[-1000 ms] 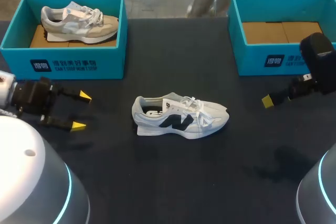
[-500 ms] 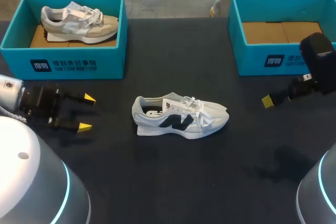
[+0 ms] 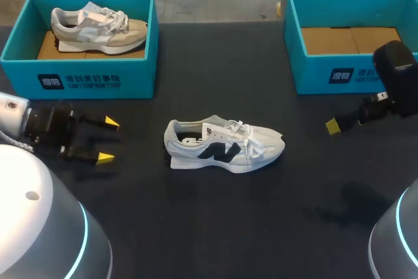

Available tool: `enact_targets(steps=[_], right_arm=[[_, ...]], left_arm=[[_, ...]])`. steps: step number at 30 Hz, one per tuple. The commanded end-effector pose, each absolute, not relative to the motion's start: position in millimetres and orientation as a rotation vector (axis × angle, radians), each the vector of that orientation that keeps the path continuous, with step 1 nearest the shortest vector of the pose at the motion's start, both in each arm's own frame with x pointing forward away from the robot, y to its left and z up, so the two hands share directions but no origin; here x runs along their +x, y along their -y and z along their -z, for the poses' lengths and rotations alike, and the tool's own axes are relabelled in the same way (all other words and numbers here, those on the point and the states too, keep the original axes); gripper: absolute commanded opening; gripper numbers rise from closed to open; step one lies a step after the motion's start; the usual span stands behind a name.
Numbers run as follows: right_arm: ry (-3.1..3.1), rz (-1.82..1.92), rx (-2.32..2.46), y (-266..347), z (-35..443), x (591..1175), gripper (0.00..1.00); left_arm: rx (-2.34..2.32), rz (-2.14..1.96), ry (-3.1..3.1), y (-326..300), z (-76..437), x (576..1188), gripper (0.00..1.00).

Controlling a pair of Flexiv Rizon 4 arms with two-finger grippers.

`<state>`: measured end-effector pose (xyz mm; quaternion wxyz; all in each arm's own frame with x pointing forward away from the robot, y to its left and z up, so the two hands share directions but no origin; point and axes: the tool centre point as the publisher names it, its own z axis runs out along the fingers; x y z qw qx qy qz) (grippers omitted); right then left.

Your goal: Take the shoe out of the shoebox, open the shoe tongue, remove and reinsert the insole, then place the shoe into the shoebox

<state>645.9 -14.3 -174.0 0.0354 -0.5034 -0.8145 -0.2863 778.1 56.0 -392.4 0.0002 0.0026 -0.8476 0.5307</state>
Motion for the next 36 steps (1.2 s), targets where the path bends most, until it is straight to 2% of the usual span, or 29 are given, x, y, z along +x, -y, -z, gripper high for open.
enact_targets(steps=[1,16,18,36], right_arm=[[2.503,0.883,-1.549,15,175,644,1.0],[2.503,0.883,-1.549,15,175,644,1.0],[2.503,0.883,-1.549,15,175,644,1.0],[2.503,0.883,-1.549,15,175,644,1.0]], left_arm=[[0.017,-1.664,2.667,-49,395,780,1.0],[0.017,-1.664,2.667,-49,395,780,1.0],[0.014,-1.677,2.657,17,404,787,1.0],[-0.035,-1.649,2.663,19,395,780,1.0]])
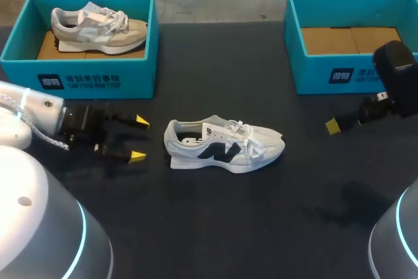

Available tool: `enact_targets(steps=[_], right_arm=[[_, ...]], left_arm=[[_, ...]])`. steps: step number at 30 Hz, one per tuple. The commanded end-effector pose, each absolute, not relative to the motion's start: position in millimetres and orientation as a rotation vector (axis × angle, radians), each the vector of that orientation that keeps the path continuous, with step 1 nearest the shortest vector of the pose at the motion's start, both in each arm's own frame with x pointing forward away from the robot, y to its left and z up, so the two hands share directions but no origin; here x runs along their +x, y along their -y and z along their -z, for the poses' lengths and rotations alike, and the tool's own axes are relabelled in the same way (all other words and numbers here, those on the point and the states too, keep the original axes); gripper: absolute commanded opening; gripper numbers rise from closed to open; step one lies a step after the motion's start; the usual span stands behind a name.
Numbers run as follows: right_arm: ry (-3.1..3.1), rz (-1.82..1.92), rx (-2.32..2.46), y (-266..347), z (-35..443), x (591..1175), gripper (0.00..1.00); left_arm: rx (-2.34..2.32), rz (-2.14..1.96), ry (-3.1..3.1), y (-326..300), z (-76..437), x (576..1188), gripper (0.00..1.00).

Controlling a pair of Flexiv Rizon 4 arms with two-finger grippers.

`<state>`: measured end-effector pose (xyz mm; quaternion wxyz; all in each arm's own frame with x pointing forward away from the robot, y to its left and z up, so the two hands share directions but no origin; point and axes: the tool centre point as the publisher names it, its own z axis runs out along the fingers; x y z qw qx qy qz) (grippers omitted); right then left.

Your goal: Take the shoe out of the shoebox, open the shoe tongue, remove and reinsert the insole, then place the shoe into the shoebox

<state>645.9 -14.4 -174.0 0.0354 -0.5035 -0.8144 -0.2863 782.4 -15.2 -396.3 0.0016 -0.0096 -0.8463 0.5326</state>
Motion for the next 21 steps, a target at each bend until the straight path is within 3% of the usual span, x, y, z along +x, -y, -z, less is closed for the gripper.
enact_targets(steps=[1,21], right_arm=[[2.503,0.883,-1.549,15,175,644,1.0],[2.503,0.883,-1.549,15,175,644,1.0]], left_arm=[[-0.049,-1.64,2.66,22,396,779,1.0],[-0.026,-1.684,2.64,73,405,783,1.0]])
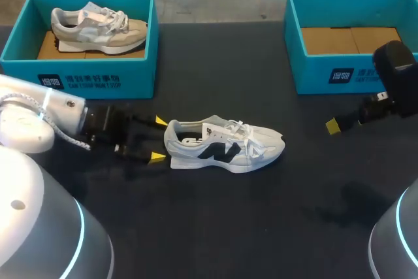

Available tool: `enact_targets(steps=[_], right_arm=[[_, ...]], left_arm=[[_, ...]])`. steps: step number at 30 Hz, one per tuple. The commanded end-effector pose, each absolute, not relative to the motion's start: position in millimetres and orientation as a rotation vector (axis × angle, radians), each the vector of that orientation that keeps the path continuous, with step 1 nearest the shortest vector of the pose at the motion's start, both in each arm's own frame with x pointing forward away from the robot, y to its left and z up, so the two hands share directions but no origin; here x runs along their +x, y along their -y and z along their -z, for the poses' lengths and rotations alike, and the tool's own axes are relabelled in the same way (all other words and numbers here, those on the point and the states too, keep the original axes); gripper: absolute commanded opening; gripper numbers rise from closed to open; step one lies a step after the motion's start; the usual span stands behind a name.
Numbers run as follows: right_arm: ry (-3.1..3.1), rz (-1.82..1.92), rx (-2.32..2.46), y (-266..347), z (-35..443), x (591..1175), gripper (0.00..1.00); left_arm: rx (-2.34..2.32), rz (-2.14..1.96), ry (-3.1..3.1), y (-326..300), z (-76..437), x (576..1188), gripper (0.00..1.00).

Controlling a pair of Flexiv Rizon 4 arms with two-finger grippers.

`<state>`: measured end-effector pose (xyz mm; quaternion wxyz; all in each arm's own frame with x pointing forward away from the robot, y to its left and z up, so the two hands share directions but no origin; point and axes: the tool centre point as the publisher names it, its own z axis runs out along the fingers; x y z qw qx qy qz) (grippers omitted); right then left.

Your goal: Take the shoe out of the shoebox, open the shoe tongue, remove and reinsert the insole, then place the shoe into the shoebox

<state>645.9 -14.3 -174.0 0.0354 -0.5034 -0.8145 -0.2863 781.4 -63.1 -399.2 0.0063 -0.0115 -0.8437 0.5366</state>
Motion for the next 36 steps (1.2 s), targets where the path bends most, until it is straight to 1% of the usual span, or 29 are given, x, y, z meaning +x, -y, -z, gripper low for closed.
enact_targets(steps=[1,29,30,31,32,33,34,36], right_arm=[[2.503,0.883,-1.549,15,175,644,1.0],[2.503,0.883,-1.549,15,175,644,1.0],[2.503,0.883,-1.549,15,175,644,1.0],[2.503,0.883,-1.549,15,175,644,1.0],[2.503,0.883,-1.549,15,175,644,1.0],[2.503,0.883,-1.549,15,175,644,1.0],[2.503,0.883,-1.549,15,175,644,1.0],[2.503,0.883,-1.549,15,175,644,1.0]], left_arm=[[-0.022,-1.694,2.632,75,405,782,1.0],[0.071,-1.69,2.62,110,420,782,1.0],[0.068,-1.69,2.617,111,420,782,0.95],[0.066,-1.689,2.616,112,420,783,0.68],[0.065,-1.688,2.615,112,420,784,0.32],[0.064,-1.687,2.611,112,420,785,0.12],[0.061,-1.687,2.604,112,419,785,0.0],[0.055,-1.688,2.599,111,418,785,0.0]])
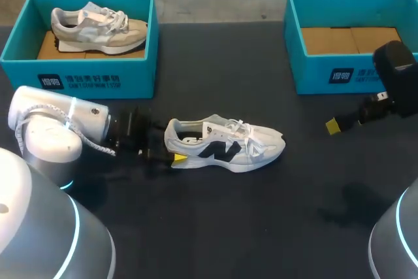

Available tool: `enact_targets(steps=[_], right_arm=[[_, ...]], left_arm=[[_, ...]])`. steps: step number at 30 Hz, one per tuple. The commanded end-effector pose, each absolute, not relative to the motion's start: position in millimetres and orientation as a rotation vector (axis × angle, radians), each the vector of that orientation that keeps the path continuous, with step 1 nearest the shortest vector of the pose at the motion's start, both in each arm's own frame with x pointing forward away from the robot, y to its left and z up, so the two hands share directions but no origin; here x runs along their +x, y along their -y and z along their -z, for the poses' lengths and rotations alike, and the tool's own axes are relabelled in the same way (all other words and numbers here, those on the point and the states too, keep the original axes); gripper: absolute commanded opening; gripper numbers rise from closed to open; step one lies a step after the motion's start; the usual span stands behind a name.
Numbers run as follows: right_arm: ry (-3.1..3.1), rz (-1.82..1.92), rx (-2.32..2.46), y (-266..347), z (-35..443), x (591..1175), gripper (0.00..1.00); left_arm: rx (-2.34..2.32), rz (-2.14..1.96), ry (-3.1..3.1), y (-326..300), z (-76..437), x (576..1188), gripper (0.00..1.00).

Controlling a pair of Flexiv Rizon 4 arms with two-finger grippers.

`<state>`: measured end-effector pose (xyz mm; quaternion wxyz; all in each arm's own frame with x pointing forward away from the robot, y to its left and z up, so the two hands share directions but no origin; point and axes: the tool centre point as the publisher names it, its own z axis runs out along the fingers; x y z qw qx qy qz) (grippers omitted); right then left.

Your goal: Take the shoe out of the shoebox, open the shoe tongue, remove and reinsert the insole, then place the shoe into the shoebox

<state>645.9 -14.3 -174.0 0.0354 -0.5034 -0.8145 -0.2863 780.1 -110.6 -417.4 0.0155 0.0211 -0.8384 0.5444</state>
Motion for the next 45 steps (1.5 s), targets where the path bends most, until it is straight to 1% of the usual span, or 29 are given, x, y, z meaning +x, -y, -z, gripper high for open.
enact_targets(steps=[1,23,25,27,32,35,45], right_arm=[[2.503,0.883,-1.549,15,175,644,1.0],[2.503,0.883,-1.549,15,175,644,1.0],[2.462,0.803,-1.664,7,177,655,1.0],[2.407,0.834,-1.732,0,180,663,1.0],[2.307,0.758,-1.894,-23,190,684,1.0],[2.26,0.776,-1.949,-37,192,695,1.0],[2.222,0.562,-2.114,-77,200,730,1.0]], left_arm=[[0.056,-1.683,2.592,110,417,784,0.0],[0.058,-1.683,2.588,109,417,784,0.0],[0.058,-1.683,2.588,109,417,784,0.0],[0.058,-1.683,2.588,109,417,784,0.0],[0.058,-1.683,2.588,109,417,784,0.0],[0.058,-1.683,2.588,109,417,784,0.0],[0.058,-1.683,2.588,109,417,784,0.0]])
